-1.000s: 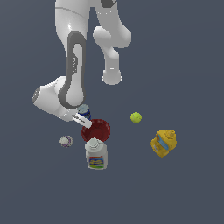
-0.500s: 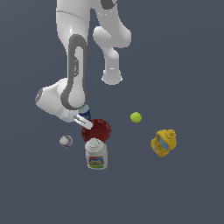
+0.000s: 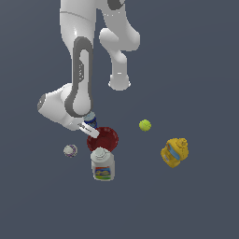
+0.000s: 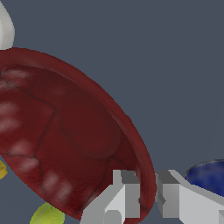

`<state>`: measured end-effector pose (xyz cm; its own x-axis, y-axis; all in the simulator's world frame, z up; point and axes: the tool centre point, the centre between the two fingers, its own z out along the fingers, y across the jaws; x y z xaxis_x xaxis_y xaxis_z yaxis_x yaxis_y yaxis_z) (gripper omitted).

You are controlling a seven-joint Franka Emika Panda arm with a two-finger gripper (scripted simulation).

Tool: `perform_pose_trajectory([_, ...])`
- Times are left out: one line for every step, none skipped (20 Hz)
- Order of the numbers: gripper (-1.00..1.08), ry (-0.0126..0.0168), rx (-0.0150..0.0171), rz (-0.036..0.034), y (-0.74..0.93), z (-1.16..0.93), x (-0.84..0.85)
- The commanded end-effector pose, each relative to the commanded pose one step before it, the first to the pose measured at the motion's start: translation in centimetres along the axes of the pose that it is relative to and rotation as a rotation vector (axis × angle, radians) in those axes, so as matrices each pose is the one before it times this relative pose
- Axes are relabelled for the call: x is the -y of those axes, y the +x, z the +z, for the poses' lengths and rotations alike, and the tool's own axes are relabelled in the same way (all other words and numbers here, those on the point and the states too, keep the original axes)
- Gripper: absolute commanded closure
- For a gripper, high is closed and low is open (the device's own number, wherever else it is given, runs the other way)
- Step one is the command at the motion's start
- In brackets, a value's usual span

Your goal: Pick up a designated object from a clutter of objects.

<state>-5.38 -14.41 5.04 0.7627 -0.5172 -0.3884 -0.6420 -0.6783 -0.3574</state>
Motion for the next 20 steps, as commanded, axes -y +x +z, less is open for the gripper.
perform_pose_trajectory([1.08,0.00014,-0.00007,-0.00044,-0.11,-0.143,0.192])
perform_pose_trajectory([1.08,0.0,0.0,0.0,-0.103,-0.13,0.15])
perform_pose_trajectory([1.08,-0.00018,0.00066,0.00005,-0.121,-0.135,0.195])
perform_pose_trajectory([1.08,0.0,0.0,0.0,-0.163,-0.206,0.238])
perform_pose_trajectory([1.08,-0.0002,0.00066,0.00006,-0.182,-0.212,0.284])
perform_pose_trajectory([1.08,0.0,0.0,0.0,-0.225,-0.285,0.328])
perform_pose_trajectory([1.08,-0.00021,0.00065,0.00006,-0.245,-0.293,0.376])
perform_pose_trajectory([1.08,-0.00022,0.00065,0.00006,-0.277,-0.335,0.424])
perform_pose_trajectory([1.08,0.0,0.0,0.0,-0.324,-0.411,0.472])
perform_pose_trajectory([1.08,-0.00042,0.00111,0.00012,-0.336,-0.4,0.526])
perform_pose_trajectory([1.08,-0.00026,0.00064,0.00007,-0.381,-0.47,0.577])
perform_pose_trajectory([1.08,-0.00027,0.00063,0.00008,-0.416,-0.515,0.628])
perform_pose_trajectory([1.08,-0.00028,0.00063,0.00008,-0.45,-0.561,0.679])
perform_pose_trajectory([1.08,-0.0004,0.00088,0.00012,-0.478,-0.592,0.731])
perform_pose_trajectory([1.08,-0.00042,0.00087,0.00012,-0.511,-0.637,0.781])
perform_pose_trajectory([1.08,-0.00043,0.00087,0.00013,-0.545,-0.683,0.832])
perform_pose_trajectory([1.08,-0.00044,0.00086,0.00013,-0.576,-0.726,0.88])
perform_pose_trajectory([1.08,-0.00049,0.00096,0.00015,-0.585,-0.738,0.9])
perform_pose_trajectory([1.08,-0.00044,0.00086,0.00013,-0.588,-0.747,0.903])
perform_pose_trajectory([1.08,-0.00043,0.00086,0.00013,-0.587,-0.749,0.905])
